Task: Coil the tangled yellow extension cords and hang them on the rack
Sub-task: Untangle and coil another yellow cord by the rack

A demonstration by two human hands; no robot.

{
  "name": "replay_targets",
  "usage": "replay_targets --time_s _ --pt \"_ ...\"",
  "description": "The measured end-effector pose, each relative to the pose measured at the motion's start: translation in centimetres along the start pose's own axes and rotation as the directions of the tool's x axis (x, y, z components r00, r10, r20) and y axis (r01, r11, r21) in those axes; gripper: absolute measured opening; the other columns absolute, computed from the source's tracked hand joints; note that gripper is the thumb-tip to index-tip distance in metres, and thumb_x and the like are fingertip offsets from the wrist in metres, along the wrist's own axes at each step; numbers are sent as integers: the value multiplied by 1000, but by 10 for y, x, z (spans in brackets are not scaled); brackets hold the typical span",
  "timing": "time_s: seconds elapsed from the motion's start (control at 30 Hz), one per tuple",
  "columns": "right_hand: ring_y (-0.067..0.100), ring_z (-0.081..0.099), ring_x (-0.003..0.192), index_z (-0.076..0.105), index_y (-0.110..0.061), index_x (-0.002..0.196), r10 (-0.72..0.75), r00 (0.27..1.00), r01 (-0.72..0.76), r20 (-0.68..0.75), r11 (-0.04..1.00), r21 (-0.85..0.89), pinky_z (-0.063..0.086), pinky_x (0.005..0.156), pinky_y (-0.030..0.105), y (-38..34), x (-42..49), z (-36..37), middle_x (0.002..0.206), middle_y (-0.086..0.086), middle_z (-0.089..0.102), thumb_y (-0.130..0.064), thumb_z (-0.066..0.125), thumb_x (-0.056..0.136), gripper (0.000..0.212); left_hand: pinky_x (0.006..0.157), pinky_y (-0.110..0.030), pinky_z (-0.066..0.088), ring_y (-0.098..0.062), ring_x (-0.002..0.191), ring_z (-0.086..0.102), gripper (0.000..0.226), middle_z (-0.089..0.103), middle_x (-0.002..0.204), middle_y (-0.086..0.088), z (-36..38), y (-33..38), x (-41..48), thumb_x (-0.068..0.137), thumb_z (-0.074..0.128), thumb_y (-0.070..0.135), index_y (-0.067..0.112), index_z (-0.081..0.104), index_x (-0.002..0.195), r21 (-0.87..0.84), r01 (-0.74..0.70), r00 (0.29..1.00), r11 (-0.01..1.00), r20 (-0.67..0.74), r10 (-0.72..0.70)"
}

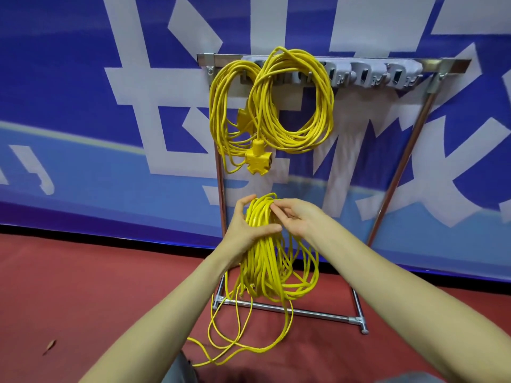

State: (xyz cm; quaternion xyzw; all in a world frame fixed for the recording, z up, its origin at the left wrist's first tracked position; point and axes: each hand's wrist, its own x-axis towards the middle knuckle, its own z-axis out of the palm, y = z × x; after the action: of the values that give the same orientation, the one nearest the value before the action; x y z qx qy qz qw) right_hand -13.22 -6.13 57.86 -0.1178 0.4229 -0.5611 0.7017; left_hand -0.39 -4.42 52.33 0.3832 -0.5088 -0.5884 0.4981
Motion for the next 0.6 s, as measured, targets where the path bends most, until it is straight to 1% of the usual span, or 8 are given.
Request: replay_targets --time_s 0.1,0.2,0.3,0.4,0.47,0.5,0.53,0.6 --pt "21 57 83 55 4 83 2 999 1 33 996 -88 49 87 26 -4 -1 -1 84 17 55 12 50 89 12 59 -26 55 -11 67 66 71 65 94 -4 -2 -1 2 77 71 -12 22 40 131 114 -46 998 992 -28 50" --pt "23 58 84 56 2 85 48 998 -35 34 948 -318 53 81 39 -13 -1 -15 84 15 56 2 57 89 4 62 -25 55 -6 68 65 66 62 96 -1 -6 4 5 79 69 -11 21 41 130 155 -90 990 984 -90 104" --pt "16 57 70 58 -8 84 -30 999 48 39 759 -649 56 68 31 -9 -1 -41 80 8 57 -10 62 89 6 75 -33 57 -20 87 67 68 61 111 -13 -12 12 13 77 74 -5 24 41 129 115 -131 977 985 -152 147" --pt "10 60 63 61 -10 85 131 987 26 93 440 -897 55 60 23 8 -9 -68 78 5 63 -25 60 92 16 89 -47 54 -35 104 63 71 60 118 -16 -14 24 18 68 79 9 30 44 126 110 -185 955 977 -214 205" --pt "9 62 71 64 -11 93 238 971 -7 25 131 -991 51 63 21 23 -7 -84 95 10 66 -36 62 90 26 92 -50 53 -35 107 63 71 61 117 -14 -12 33 22 68 78 11 31 44 126 127 -215 943 968 -232 240" --pt "12 61 84 62 -10 106 222 975 -4 2 23 -1000 49 70 23 32 -3 -92 108 12 64 -41 65 87 36 92 -52 53 -36 107 63 71 61 118 -14 -11 38 24 68 78 12 32 44 126 133 -229 940 964 -229 255" --pt "16 58 101 56 -9 121 170 985 14 10 -22 -1000 46 80 26 41 2 -98 121 12 59 -43 68 83 53 93 -53 52 -36 108 62 71 61 120 -16 -10 42 26 67 80 14 34 45 126 133 -242 937 961 -227 267" --pt "18 47 125 42 -10 139 55 993 103 107 71 -992 38 96 26 56 11 -103 137 5 49 -42 74 77 76 94 -53 52 -36 111 61 73 59 125 -17 -9 51 30 65 82 16 36 47 126 110 -267 930 957 -230 286"
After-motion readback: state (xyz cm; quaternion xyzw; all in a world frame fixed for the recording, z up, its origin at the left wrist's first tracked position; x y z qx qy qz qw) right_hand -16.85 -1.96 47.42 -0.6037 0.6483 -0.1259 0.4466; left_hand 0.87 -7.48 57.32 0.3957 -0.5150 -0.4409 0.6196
